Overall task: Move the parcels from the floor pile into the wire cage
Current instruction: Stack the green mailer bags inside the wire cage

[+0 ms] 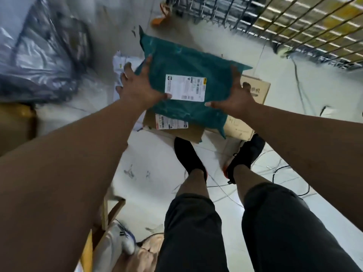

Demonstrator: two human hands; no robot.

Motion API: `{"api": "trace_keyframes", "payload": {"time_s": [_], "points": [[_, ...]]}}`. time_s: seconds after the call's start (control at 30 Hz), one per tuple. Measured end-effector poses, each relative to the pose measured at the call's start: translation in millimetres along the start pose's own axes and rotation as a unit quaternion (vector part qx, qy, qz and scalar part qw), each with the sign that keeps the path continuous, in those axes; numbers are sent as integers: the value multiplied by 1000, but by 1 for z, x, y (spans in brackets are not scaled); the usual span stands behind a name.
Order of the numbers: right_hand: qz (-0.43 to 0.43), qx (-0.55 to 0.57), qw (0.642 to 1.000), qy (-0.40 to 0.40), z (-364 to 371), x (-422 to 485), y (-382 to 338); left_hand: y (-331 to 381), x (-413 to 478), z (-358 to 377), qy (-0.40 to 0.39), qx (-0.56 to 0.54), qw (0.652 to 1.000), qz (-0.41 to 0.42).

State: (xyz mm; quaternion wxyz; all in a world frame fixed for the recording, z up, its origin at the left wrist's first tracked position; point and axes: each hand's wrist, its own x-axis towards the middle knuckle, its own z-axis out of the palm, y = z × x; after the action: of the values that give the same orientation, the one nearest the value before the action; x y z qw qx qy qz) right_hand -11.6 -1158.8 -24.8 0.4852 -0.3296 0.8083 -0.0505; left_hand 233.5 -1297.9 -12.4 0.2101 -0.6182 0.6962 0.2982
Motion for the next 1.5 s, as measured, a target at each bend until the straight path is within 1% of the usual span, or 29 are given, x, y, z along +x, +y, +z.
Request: {"api": "trace_keyframes", "payload": {"time_s": [0.1, 0.27, 0.37, 0.5, 0.63, 0.77, 0.83, 0.9, 0.93, 0.97, 1.03, 1.07, 1.1, 1.17, 1.23, 1.33, 1.4, 1.5], "points": [[4, 15, 1000, -4, 15, 17, 8, -14, 25, 14, -7, -51, 999, 5], [-35, 61, 997, 16, 35, 36, 15, -14, 47, 28, -47, -183, 981, 46], [-43, 90, 994, 38, 41, 40, 18, -7, 47, 34, -50, -193, 977, 71], [-44, 100, 992, 69, 43, 34, 22, 5, 34, 38, -7, -180, 983, 36], [-72, 90, 990, 86, 32, 30, 12, 4, 15, 38, -9, -193, 981, -1], [-121, 67, 989, 59, 10, 39, -11, -9, -7, 51, -23, -231, 970, -75], [-151, 34, 987, 32, -1, 51, -25, -19, -20, 61, -38, -242, 963, -110], [-167, -8, 986, -4, -9, 63, -39, -28, -32, 68, -58, -222, 964, -134], [-176, -30, 984, -17, -11, 68, -45, -32, -38, 70, -63, -182, 972, -137], [-184, -56, 981, -25, -11, 72, -50, -35, -41, 71, -48, -120, 983, -128], [-196, -107, 974, -30, -10, 75, -56, -37, -42, 67, 34, -5, 996, -85], [-197, -131, 971, -25, -8, 74, -58, -35, -38, 61, 71, 17, 996, -57], [-194, -157, 968, -10, -5, 71, -59, -33, -33, 54, 93, 29, 995, -32], [-169, -201, 964, 39, 2, 60, -55, -26, -15, 41, 96, 68, 993, 12], [-118, -198, 970, 79, 11, 44, -46, -20, 6, 28, 48, 103, 992, 59], [-21, -171, 977, 123, 30, 14, -28, -7, 31, 17, -35, 93, 989, 105], [19, -145, 982, 117, 45, -1, -20, 1, 41, 15, -66, 55, 990, 110], [38, -54, 993, 97, 61, -8, -16, 9, 47, 16, -100, 1, 989, 113]]}}
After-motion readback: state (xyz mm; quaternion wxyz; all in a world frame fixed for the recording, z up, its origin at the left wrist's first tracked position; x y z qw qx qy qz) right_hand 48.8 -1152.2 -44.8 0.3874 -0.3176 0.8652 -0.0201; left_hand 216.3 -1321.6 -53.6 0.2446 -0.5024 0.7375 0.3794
